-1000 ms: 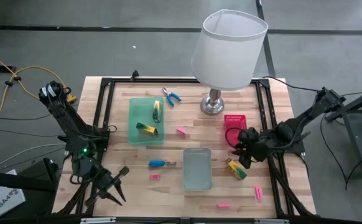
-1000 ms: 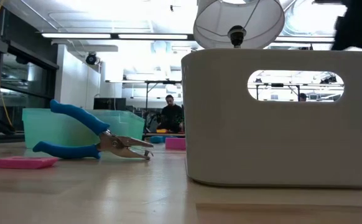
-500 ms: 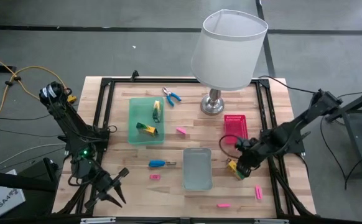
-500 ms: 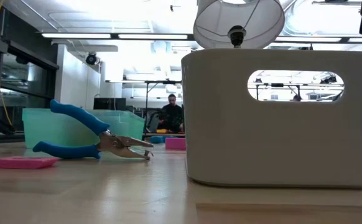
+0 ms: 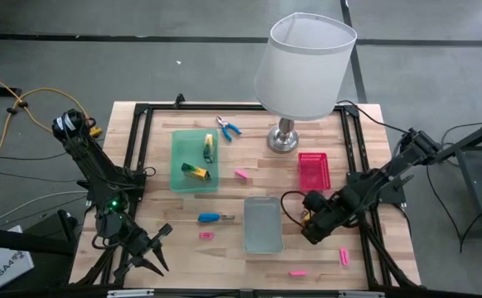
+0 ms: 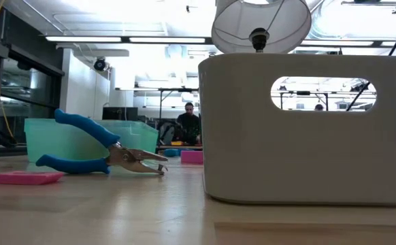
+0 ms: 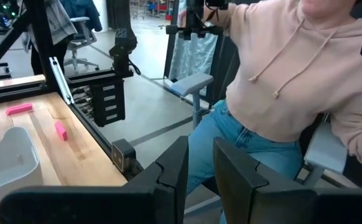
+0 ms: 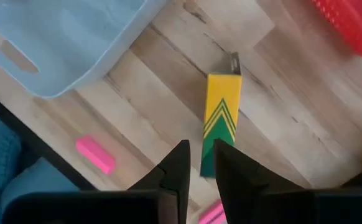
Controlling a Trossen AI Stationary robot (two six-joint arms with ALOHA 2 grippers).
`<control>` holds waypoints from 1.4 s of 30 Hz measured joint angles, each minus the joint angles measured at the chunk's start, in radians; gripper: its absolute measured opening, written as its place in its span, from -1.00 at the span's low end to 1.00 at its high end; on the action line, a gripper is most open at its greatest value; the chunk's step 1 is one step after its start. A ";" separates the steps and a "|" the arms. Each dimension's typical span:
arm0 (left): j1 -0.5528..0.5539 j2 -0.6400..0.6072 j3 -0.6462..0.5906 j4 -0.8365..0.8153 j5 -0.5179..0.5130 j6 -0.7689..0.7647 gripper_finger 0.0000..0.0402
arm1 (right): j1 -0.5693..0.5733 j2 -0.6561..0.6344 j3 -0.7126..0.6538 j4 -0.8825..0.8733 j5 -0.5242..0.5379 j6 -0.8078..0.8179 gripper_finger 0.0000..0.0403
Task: Pick & Place School Supplies
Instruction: Put the crayon box into the green bin
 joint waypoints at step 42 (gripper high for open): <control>0.000 0.063 0.000 0.060 0.000 -0.045 -0.64 | 0.011 0.158 -0.019 -0.028 -0.046 -0.009 0.25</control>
